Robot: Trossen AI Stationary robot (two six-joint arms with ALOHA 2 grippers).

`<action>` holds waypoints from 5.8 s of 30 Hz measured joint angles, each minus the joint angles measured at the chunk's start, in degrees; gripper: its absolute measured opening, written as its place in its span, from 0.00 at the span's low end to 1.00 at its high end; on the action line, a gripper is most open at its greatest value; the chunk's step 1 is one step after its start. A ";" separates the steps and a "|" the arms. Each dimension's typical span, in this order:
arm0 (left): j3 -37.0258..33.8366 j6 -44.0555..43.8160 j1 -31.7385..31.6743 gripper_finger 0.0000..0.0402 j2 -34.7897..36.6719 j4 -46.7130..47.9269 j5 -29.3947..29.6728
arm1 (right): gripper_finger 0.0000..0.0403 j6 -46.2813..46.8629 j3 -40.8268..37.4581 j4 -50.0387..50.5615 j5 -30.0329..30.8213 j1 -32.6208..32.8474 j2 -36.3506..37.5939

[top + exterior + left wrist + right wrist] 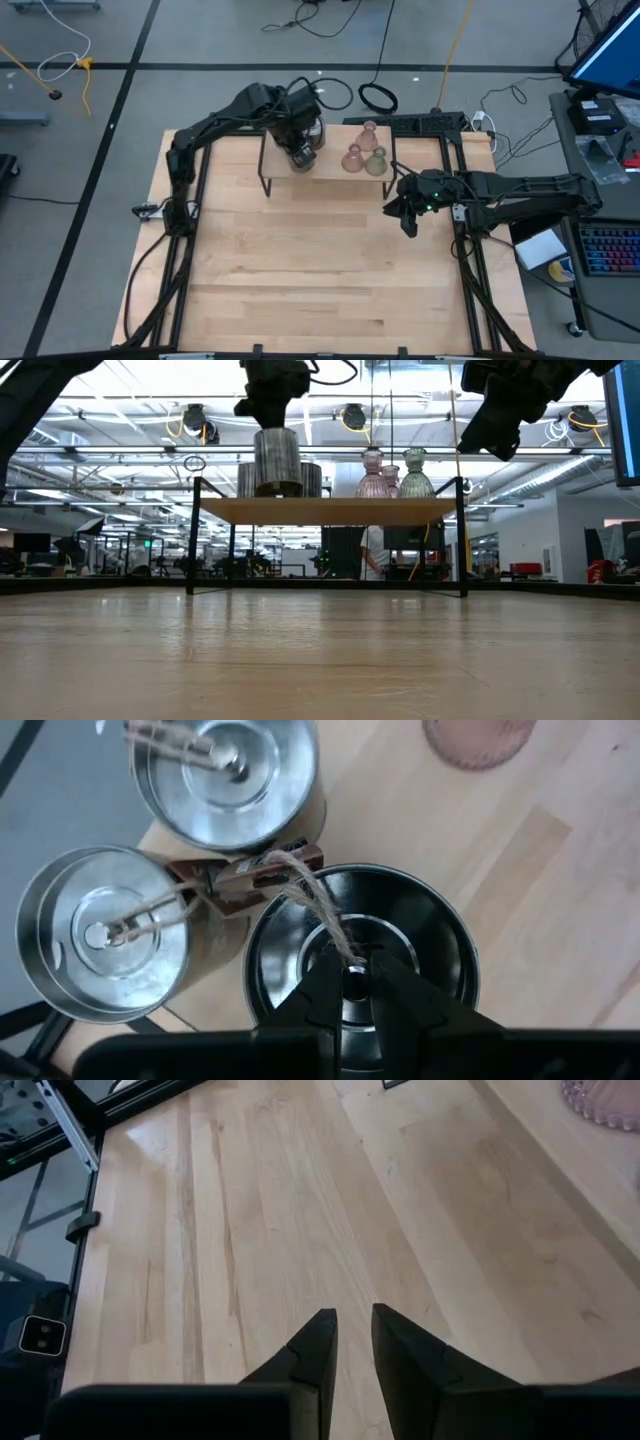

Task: Pick & Place candle stick holders
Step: Put the scented candle on the shelf, then return to Home Position

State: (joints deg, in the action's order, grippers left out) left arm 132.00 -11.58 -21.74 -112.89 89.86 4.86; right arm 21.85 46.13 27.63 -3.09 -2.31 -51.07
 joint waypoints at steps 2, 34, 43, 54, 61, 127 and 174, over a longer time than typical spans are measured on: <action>0.00 0.70 -0.37 0.08 -0.56 0.23 0.22 | 0.15 0.00 0.00 0.01 0.00 0.00 0.00; 0.02 4.20 -0.79 0.08 -4.58 -0.11 3.30 | 0.15 1.51 0.09 0.03 0.00 -0.02 -0.02; -0.02 3.98 -0.79 0.19 -4.66 0.00 3.26 | 0.15 1.51 0.09 0.01 0.00 -0.02 -0.02; -0.25 4.57 -0.58 0.21 -3.74 0.12 3.20 | 0.15 1.51 0.09 0.01 0.00 -0.02 -0.02; -0.26 6.01 -0.48 0.22 -2.81 0.27 4.02 | 0.15 1.51 0.09 0.01 0.00 -0.01 -0.04; -89.17 -16.18 44.06 0.61 68.82 -70.29 20.75 | 0.15 7.50 -15.15 -3.84 0.09 -1.38 23.32; -116.93 -18.98 44.39 0.61 90.48 -92.43 17.95 | 0.15 5.70 -28.48 -10.46 7.37 -1.38 46.14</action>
State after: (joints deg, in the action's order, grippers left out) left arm 15.07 -30.56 22.65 -22.41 -2.57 22.82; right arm 27.55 17.65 17.16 4.27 -3.68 -4.93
